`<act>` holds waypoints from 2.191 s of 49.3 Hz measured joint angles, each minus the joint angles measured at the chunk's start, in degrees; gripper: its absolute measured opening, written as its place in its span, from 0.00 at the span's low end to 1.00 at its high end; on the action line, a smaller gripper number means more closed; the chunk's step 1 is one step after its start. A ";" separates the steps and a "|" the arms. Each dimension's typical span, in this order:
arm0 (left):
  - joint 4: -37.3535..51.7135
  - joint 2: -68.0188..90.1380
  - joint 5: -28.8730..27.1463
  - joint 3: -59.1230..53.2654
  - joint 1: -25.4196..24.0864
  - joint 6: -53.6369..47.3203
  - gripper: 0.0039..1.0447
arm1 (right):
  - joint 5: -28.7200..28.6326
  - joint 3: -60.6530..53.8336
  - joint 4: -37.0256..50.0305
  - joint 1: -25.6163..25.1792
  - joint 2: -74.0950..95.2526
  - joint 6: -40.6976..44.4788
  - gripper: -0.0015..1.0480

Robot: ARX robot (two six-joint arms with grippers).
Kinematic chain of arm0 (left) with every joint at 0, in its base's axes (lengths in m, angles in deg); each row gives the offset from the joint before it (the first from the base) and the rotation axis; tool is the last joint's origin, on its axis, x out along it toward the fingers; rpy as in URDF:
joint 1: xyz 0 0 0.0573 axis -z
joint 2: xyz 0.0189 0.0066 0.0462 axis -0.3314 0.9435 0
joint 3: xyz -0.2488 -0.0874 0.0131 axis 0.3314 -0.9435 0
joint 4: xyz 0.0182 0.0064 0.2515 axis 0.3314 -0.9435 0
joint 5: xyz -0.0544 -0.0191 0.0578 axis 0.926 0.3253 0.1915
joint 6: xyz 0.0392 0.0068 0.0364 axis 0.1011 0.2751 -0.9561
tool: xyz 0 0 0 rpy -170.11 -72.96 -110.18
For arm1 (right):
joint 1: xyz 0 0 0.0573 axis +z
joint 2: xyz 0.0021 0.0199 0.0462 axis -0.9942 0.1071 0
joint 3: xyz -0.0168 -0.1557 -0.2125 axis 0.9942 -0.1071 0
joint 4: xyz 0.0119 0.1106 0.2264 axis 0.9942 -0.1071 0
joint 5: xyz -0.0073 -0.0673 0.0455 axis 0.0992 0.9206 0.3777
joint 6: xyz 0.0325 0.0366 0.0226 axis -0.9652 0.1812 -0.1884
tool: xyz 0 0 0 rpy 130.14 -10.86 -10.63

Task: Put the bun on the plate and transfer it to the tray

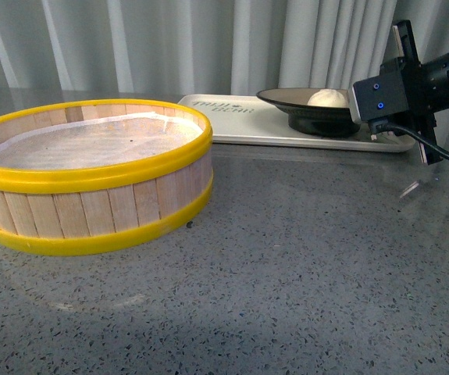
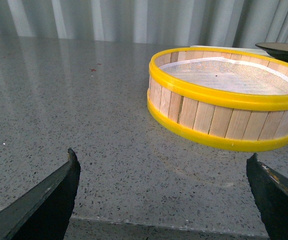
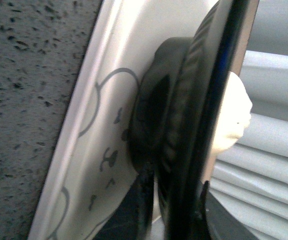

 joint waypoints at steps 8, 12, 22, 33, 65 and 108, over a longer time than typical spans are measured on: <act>0.00 0.00 0.00 0.00 0.00 0.00 0.94 | -0.98 -1.62 1.01 0.00 -0.85 -0.55 0.42; 0.00 0.00 0.00 0.00 0.00 0.00 0.94 | -1.16 -3.04 1.57 0.02 -1.97 -1.44 0.56; 0.00 0.00 0.00 0.00 0.00 0.00 0.94 | -1.44 -8.24 1.09 0.70 -8.02 -8.83 0.92; 0.00 0.00 0.00 0.00 0.00 0.00 0.94 | -2.25 -15.45 -0.17 1.81 -15.98 -18.47 0.92; 0.00 0.00 -0.13 0.00 0.00 0.00 0.94 | 26.01 -56.89 38.29 0.09 -47.23 -99.21 0.49; 0.00 0.00 -0.02 0.00 0.00 0.00 0.94 | 26.01 -89.55 42.10 -0.33 -74.84 -104.13 0.02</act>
